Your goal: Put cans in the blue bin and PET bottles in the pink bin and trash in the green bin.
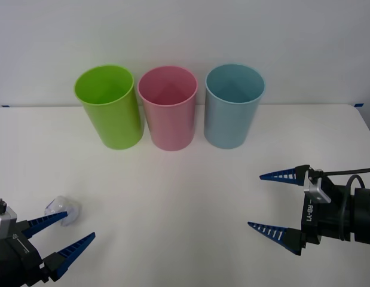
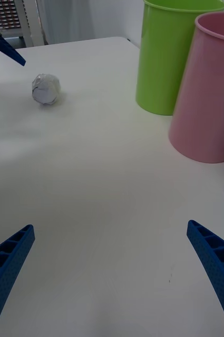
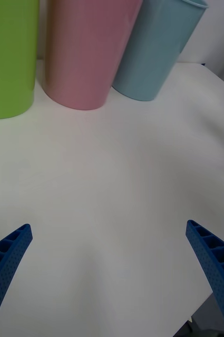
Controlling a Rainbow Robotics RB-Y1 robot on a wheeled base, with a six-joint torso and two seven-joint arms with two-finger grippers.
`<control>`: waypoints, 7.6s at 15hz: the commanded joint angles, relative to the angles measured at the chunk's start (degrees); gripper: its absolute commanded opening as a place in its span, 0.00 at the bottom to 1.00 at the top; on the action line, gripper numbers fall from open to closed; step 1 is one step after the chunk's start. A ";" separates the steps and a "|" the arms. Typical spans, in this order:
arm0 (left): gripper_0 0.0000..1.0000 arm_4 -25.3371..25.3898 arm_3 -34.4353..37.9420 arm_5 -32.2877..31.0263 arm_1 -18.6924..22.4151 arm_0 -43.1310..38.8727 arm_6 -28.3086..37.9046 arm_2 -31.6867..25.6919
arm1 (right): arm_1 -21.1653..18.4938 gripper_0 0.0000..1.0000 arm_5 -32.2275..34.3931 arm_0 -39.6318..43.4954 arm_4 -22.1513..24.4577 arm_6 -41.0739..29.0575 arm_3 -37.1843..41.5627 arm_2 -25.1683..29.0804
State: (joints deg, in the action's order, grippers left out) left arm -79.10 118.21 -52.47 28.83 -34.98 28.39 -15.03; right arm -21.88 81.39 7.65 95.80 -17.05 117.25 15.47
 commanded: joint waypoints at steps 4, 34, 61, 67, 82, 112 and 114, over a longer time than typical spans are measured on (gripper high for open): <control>1.00 0.00 0.00 0.00 0.00 0.00 0.00 0.00 | 0.00 1.00 0.00 0.00 0.00 0.00 0.00 0.00; 1.00 -11.69 2.99 19.51 21.36 -0.26 36.47 7.12 | 0.00 1.00 0.00 0.00 0.00 0.00 0.00 0.00; 1.00 -0.53 -13.27 36.03 48.34 21.97 33.49 37.35 | 0.00 1.00 0.00 0.00 0.00 0.00 0.00 0.00; 1.00 -0.53 -16.70 36.65 46.93 25.22 33.22 41.22 | 0.00 1.00 0.00 0.00 0.00 0.00 0.00 0.00; 1.00 -2.64 -24.61 37.00 41.22 34.45 32.96 48.60 | 0.00 1.00 0.00 0.00 0.00 0.00 0.00 0.00; 0.00 7.29 -22.15 37.09 32.61 29.79 15.21 34.54 | 0.00 1.00 0.00 0.00 0.00 0.00 0.00 0.00; 0.00 7.91 -20.13 33.22 30.76 28.12 14.50 30.41 | 0.00 1.00 0.00 0.00 0.00 0.00 0.00 0.00</control>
State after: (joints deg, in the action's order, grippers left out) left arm -71.36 97.35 -17.93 60.27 -6.23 43.20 16.88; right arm -21.88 81.39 7.65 95.80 -17.05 117.25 15.47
